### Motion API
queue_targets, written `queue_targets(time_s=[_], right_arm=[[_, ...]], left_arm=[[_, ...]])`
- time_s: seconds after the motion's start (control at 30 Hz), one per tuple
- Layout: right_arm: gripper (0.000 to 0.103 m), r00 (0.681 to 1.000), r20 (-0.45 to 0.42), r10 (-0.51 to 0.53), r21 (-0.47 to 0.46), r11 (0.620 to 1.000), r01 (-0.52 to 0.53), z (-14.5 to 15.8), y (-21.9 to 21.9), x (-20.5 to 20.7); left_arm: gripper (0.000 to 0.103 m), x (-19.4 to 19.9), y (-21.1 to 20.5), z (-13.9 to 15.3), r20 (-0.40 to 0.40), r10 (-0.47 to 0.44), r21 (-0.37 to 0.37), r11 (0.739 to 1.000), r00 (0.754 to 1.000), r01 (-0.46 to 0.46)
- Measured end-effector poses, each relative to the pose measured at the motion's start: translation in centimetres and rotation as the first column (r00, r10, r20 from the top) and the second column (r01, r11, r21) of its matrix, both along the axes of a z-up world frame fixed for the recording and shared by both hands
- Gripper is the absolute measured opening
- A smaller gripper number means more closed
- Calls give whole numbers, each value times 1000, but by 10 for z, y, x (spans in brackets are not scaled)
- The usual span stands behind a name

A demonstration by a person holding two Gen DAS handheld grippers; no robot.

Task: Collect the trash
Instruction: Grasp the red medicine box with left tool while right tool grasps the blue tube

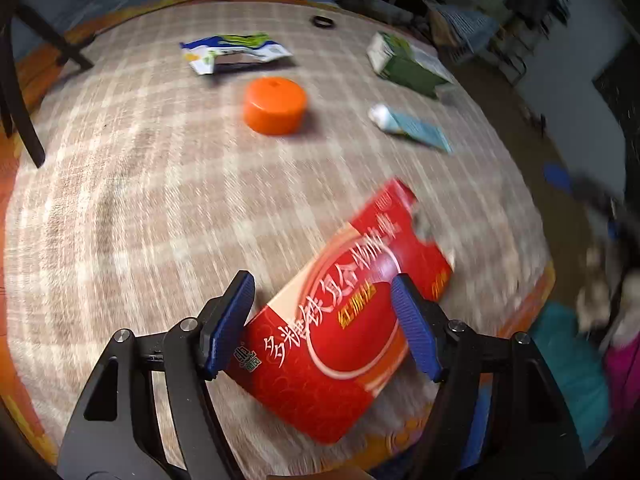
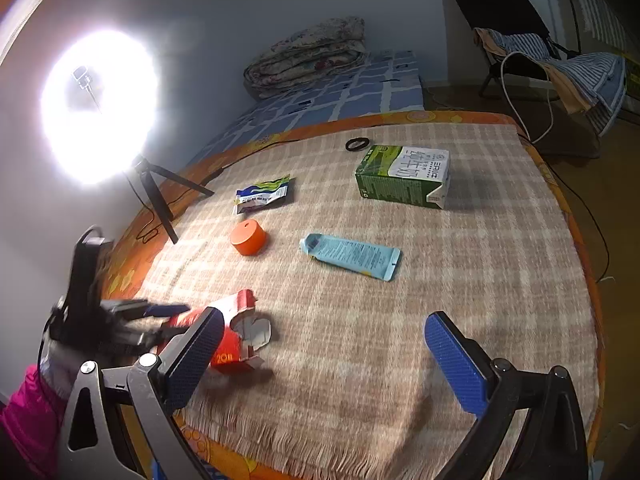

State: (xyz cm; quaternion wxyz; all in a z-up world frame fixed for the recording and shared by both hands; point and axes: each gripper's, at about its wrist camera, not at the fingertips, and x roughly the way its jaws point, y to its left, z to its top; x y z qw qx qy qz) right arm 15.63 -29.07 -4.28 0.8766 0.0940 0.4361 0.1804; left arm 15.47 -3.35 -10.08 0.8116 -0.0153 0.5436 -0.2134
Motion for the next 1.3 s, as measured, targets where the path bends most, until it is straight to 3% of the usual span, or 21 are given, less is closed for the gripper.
queue_targets(time_s=[0.07, 0.33, 0.63, 0.73, 0.77, 0.97, 1.07, 1.17, 1.27, 1.3], right_arm=[[102, 1000, 4, 3, -7, 1000, -3, -1, 2, 6], [100, 999, 3, 48, -119, 992, -47, -15, 19, 45], [78, 982, -40, 182, -316, 930, -185, -43, 59, 75], [71, 976, -66, 206, -353, 910, -216, -56, 70, 82], [71, 976, -72, 204, -359, 908, -216, -60, 73, 86], [71, 969, -75, 235, -465, 852, -242, -81, 91, 92], [70, 972, -45, 231, -461, 858, -225, -82, 94, 97], [56, 978, -33, 208, -456, 867, -200, -82, 93, 104], [25, 981, -34, 192, -429, 884, -188, -82, 91, 110], [22, 984, -34, 177, -428, 887, -175, -81, 90, 113]], left_arm=[[80, -10, -10, -1, 16, -38, 45, 998, 999, 38], [89, -32, -48, -9, 59, -129, 171, 978, 990, 117], [89, -28, -71, -22, 88, -136, 272, 956, 987, 108], [87, -23, -64, -22, 92, -107, 264, 961, 990, 80], [82, -19, -60, -21, 91, -87, 255, 965, 992, 62], [80, -3, -27, -16, 81, 19, 178, 984, 996, -33], [80, -2, -18, -13, 72, 49, 138, 989, 996, -58], [80, -1, -14, -10, 66, 63, 115, 991, 996, -70], [80, -2, -13, -10, 71, 67, 109, 991, 995, -74], [80, -2, -13, -10, 72, 68, 107, 991, 995, -76]])
